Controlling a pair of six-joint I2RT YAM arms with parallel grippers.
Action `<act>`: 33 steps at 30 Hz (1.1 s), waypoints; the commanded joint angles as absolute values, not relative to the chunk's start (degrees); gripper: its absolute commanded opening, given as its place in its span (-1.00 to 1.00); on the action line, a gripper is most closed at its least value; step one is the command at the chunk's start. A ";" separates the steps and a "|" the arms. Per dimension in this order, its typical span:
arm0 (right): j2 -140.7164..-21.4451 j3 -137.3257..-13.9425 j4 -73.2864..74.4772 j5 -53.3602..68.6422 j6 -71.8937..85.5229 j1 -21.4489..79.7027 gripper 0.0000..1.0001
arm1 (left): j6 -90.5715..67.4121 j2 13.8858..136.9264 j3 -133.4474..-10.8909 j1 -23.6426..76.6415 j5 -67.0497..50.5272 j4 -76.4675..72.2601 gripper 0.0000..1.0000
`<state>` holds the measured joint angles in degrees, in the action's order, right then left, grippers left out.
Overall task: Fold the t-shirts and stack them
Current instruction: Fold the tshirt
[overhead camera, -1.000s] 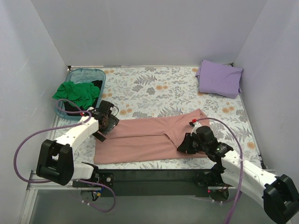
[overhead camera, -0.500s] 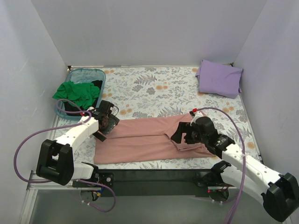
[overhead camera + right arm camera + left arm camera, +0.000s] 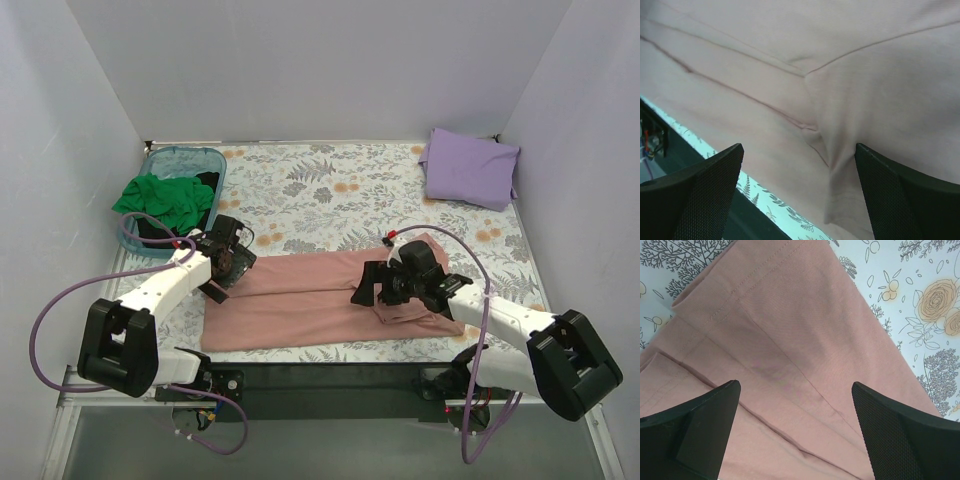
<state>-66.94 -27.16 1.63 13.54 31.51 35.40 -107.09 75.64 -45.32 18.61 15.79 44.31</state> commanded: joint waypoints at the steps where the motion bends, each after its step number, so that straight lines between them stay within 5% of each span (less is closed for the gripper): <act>1: -67.59 -25.49 -6.41 21.61 31.46 35.68 0.97 | -106.61 73.30 -44.56 18.54 15.56 43.59 0.89; 16: -60.65 -21.80 -5.02 19.96 30.50 47.11 0.97 | -105.73 70.84 -44.38 18.54 15.03 43.86 0.89; 23: -52.30 -26.18 7.10 1.34 30.94 46.06 0.97 | -105.21 70.66 -44.21 18.63 14.94 43.24 0.89; 33: -64.32 -31.46 8.00 0.27 28.92 41.22 0.97 | -104.50 70.14 -43.77 18.54 15.03 42.36 0.93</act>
